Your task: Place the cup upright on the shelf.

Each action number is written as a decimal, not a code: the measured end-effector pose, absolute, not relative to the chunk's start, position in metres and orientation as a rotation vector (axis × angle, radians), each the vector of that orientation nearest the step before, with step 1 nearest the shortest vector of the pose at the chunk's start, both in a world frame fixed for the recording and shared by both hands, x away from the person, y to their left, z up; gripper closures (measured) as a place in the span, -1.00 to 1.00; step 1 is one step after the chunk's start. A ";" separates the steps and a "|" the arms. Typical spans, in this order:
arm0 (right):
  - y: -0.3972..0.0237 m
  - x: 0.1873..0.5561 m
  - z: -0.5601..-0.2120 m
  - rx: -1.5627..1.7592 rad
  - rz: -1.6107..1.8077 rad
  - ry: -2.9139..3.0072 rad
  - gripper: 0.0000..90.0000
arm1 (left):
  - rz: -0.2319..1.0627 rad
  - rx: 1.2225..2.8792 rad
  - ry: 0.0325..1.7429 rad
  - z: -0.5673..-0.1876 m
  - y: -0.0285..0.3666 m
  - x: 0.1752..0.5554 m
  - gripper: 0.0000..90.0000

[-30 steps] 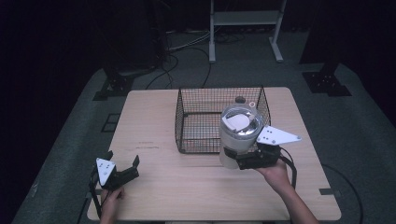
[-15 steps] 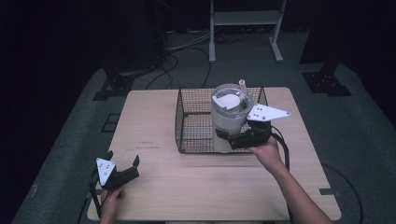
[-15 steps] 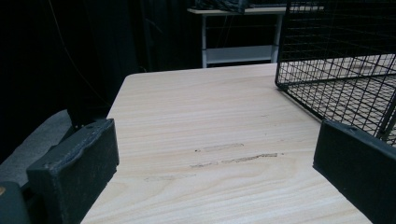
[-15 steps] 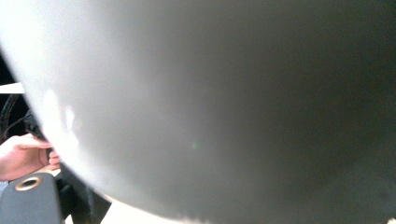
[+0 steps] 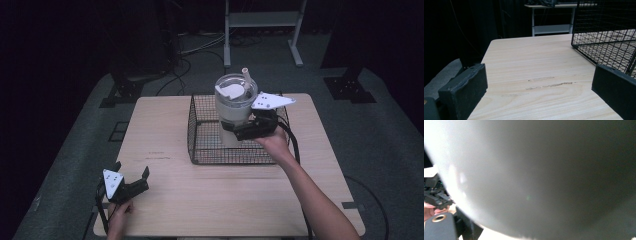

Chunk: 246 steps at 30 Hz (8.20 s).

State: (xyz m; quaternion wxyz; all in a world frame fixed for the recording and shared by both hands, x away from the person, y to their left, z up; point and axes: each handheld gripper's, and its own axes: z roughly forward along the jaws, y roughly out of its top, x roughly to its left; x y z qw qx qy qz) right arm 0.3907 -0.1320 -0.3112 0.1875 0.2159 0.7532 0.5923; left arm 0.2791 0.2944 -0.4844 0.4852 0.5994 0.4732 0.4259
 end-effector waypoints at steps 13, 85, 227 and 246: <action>-0.114 0.435 -0.319 0.648 1.668 2.143 -0.80 | 1.035 1.464 1.148 -0.484 0.294 0.278 -1.00; -0.074 0.523 -0.419 0.698 1.438 2.399 -0.81 | 1.032 1.462 1.141 -0.484 0.295 0.278 -1.00; -0.167 0.442 -0.364 0.901 1.255 2.395 -0.80 | 1.050 1.479 1.133 -0.485 0.292 0.278 -1.00; -0.189 0.420 -0.356 0.902 1.268 2.367 -0.80 | 1.052 1.481 1.135 -0.485 0.292 0.278 -1.00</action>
